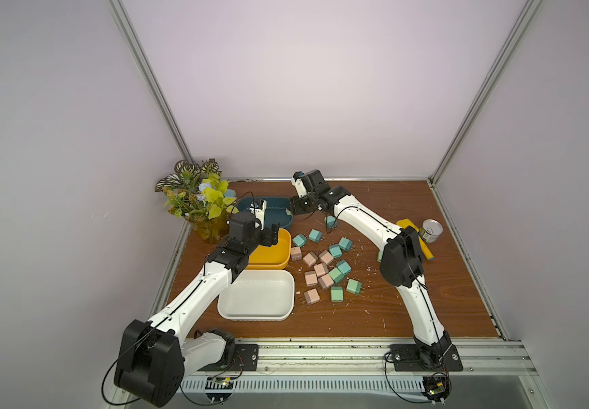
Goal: Place the plugs by color into the storage box
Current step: Pick up the plug from the center of the board, then place the plug in the storage box.
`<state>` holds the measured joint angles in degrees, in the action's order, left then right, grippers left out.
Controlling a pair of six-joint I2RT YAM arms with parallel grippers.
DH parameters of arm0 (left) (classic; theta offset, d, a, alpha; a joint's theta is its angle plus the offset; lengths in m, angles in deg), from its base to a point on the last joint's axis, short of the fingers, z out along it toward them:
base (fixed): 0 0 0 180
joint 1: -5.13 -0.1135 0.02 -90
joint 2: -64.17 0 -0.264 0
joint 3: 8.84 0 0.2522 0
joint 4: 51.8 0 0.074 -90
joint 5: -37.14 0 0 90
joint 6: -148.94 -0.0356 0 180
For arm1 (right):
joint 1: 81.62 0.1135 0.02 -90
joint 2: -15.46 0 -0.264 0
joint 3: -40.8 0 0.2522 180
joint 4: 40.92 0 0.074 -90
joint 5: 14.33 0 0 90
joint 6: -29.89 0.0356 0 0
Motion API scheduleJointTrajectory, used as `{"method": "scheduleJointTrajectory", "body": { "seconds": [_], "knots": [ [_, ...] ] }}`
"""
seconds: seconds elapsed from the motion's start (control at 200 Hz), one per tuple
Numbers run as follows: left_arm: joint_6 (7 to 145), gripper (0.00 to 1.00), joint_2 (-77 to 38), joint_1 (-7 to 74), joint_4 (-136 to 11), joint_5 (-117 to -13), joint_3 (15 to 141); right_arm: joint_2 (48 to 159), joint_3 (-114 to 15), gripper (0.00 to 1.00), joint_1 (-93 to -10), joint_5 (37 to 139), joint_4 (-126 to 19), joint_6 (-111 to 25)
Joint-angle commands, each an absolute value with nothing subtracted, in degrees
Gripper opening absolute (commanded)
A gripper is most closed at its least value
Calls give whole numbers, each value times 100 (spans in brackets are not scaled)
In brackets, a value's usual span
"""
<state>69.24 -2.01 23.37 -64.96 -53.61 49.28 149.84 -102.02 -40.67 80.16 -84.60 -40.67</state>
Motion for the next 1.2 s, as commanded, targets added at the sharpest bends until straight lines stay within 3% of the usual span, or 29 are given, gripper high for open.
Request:
{"method": "scheduleJointTrajectory", "body": {
  "seconds": [0.0, 0.135, 0.285, 0.395, 0.58, 0.711, 0.931, 1.191],
  "knots": [
    [7036, 83, 37, 2271, -6249, -5153, 4777, 15389, -10947, 31, -4029, 8344, -8450, -4118],
    [7032, 84, 121, 2271, -6284, -5059, 4711, 15906, -11420, 32, -4028, 8548, -8120, -4042],
    [7016, 84, 291, 2253, -6235, -5074, 4674, 16020, -11469, 44, -4025, 8312, -7836, -4135],
    [6990, 84, 453, 2218, -6122, -5059, 4608, 15889, -11499, 58, -4029, 8077, -7821, -4230],
    [7000, 85, 597, 2218, -6105, -5056, 4502, 15150, -11163, 62, -4005, 7833, -8082, -4295],
    [7016, 84, 700, 2218, -6077, -5083, 4459, 14090, -9938, 62, -3894, 7650, -7879, -4317],
    [6834, 82, 857, 2265, -5956, -5529, 4355, 11880, -6646, 63, -3806, 7503, -6698, -3952],
    [6307, 80, 599, 3032, -5960, -5660, 4392, 9900, -4311, 65, -3811, 6969, -6717, -3753]
  ]
}}
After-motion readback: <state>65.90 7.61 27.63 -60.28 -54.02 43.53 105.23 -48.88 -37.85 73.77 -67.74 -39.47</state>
